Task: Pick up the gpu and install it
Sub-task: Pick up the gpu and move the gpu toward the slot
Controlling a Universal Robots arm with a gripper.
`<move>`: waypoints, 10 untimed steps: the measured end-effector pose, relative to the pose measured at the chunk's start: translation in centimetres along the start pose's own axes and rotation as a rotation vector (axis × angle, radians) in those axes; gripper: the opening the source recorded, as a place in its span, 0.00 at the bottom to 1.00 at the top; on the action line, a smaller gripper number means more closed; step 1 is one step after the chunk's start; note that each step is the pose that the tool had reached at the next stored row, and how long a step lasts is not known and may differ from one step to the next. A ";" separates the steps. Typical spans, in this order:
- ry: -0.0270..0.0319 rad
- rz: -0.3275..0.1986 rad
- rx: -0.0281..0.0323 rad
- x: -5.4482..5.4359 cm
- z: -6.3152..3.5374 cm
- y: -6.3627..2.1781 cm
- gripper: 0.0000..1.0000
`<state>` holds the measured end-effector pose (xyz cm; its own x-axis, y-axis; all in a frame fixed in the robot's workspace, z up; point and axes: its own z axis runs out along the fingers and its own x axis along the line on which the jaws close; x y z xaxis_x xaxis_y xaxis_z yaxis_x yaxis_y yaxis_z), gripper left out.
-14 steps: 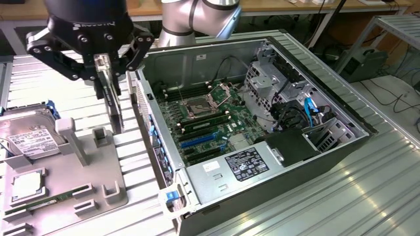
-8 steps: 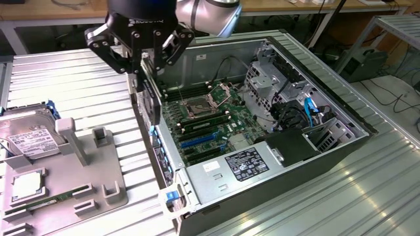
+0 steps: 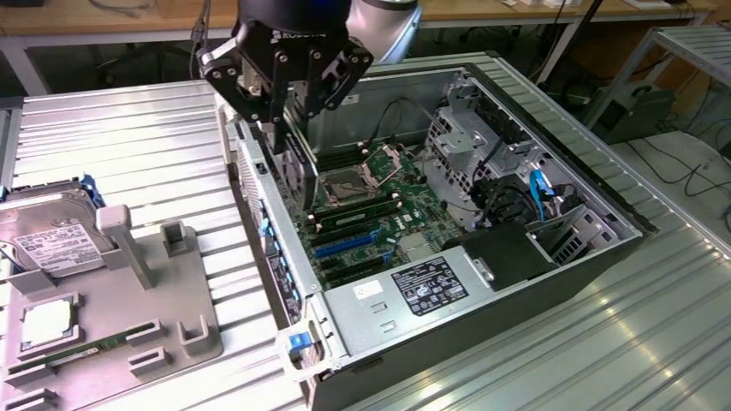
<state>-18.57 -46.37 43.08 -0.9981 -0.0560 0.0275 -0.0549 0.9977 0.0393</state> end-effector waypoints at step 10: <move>0.0000 0.000 0.0000 -3.3 -0.03 -0.19 0.27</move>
<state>-15.22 -46.37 43.01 -0.9981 -0.0560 0.0275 -0.0549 0.9977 0.0393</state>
